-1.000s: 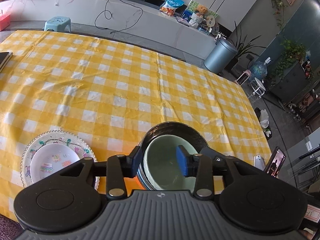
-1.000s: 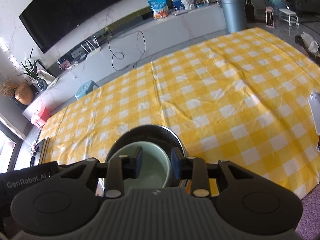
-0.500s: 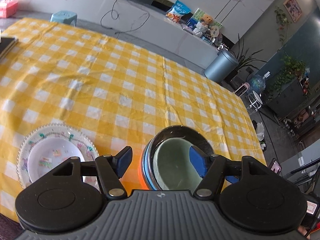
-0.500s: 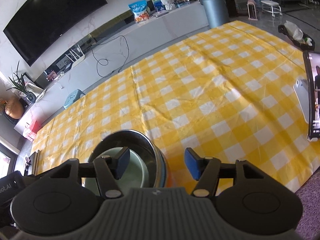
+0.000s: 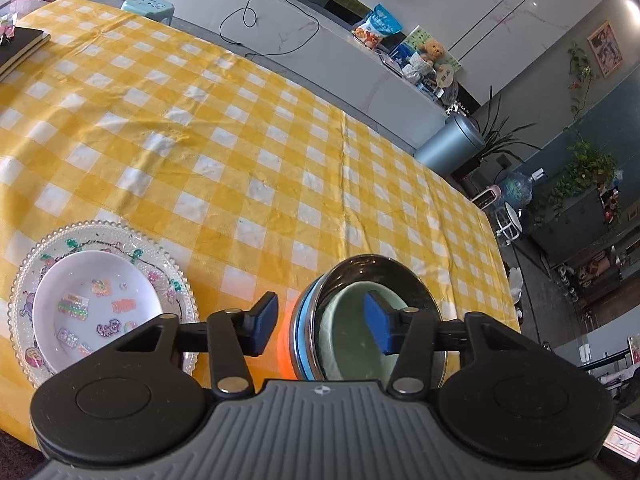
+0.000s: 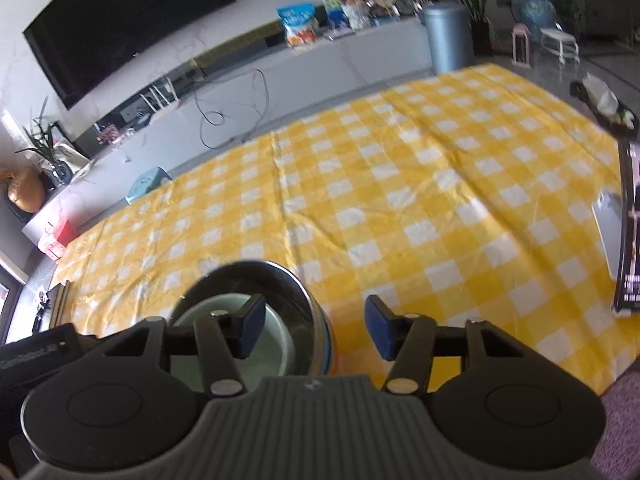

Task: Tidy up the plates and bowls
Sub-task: 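Close both grippers on the rim of the nested bowl stack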

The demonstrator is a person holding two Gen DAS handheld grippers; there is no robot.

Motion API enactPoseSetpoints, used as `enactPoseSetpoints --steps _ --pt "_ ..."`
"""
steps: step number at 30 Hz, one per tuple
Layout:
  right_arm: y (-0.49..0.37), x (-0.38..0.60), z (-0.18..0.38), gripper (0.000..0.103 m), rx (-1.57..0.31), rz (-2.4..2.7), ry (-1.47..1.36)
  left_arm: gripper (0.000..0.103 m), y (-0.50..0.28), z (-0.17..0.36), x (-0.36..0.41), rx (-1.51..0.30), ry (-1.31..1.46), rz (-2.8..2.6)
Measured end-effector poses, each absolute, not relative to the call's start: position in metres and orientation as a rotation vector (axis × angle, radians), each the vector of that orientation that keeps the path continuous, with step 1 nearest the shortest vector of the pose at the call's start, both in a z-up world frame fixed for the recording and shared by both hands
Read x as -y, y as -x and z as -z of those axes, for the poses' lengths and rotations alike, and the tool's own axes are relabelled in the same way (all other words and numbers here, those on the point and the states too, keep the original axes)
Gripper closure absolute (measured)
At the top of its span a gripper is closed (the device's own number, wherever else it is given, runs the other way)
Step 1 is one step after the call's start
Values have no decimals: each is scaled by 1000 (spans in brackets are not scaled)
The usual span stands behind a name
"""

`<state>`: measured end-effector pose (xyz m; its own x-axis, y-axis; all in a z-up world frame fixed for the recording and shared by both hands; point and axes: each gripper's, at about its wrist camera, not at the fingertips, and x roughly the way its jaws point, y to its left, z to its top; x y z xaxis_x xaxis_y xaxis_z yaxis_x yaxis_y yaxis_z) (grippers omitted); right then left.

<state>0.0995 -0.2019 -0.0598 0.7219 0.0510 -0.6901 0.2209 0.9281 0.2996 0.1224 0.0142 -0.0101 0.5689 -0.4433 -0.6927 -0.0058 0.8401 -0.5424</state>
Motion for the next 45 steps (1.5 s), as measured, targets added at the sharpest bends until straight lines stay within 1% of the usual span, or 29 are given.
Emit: enactPoseSetpoints --steps 1,2,4,5,6,8,9,10,14,15,16,17,26,32,35,36,38,39,41,42,43,44,45 --pt "-99 199 57 61 -750 88 -365 58 -123 10 -14 -939 528 272" --pt "-99 196 54 63 -739 77 -350 60 -123 9 -14 -939 523 270" --pt "-102 190 54 72 -748 47 -317 69 -125 9 -11 -944 501 262" --pt "-104 187 56 74 -764 39 -311 70 -125 9 -10 -949 487 259" --pt "-106 185 60 79 -783 33 -308 73 -126 10 -9 -953 476 259" --pt "-111 182 68 81 -831 37 -300 75 -126 12 -7 -961 469 268" --pt "-112 181 72 83 -849 39 -300 79 -127 13 -7 -966 471 276" --pt "-114 181 76 85 -863 36 -305 80 -127 14 -6 -972 471 276" --pt "-116 178 78 85 -868 42 -284 81 -127 16 -6 -980 477 283" --pt "-116 178 79 89 -870 38 -282 81 -127 16 -6 -980 479 287" --pt "-118 177 80 96 -880 34 -283 81 -127 16 -6 -981 481 289" --pt "-118 177 81 98 -881 44 -278 81 -127 16 -6 -982 484 291" --pt "-117 176 76 99 -842 39 -275 81 -127 17 -9 -988 495 282" --pt "-120 172 74 98 -810 41 -214 80 -128 17 -9 -996 505 281" --pt "-119 176 76 96 -812 49 -228 77 -128 17 -9 -997 505 276" --pt "-118 179 76 94 -802 48 -241 76 -128 17 -9 -998 506 275" --pt "-115 184 72 93 -776 45 -266 73 -128 17 -9 -999 508 277" --pt "-113 187 69 91 -760 45 -280 69 -128 17 -10 -999 510 276" --pt "-112 191 65 78 -743 47 -299 59 -128 16 -10 -993 520 277" --pt "-111 194 63 68 -740 56 -312 50 -129 16 -10 -989 524 275" --pt "-111 197 63 64 -739 63 -331 45 -129 15 -10 -983 526 273" --pt "-112 200 64 63 -745 66 -358 45 -130 15 -9 -981 523 271" --pt "-113 204 66 60 -759 68 -391 42 -131 16 -8 -984 519 271"
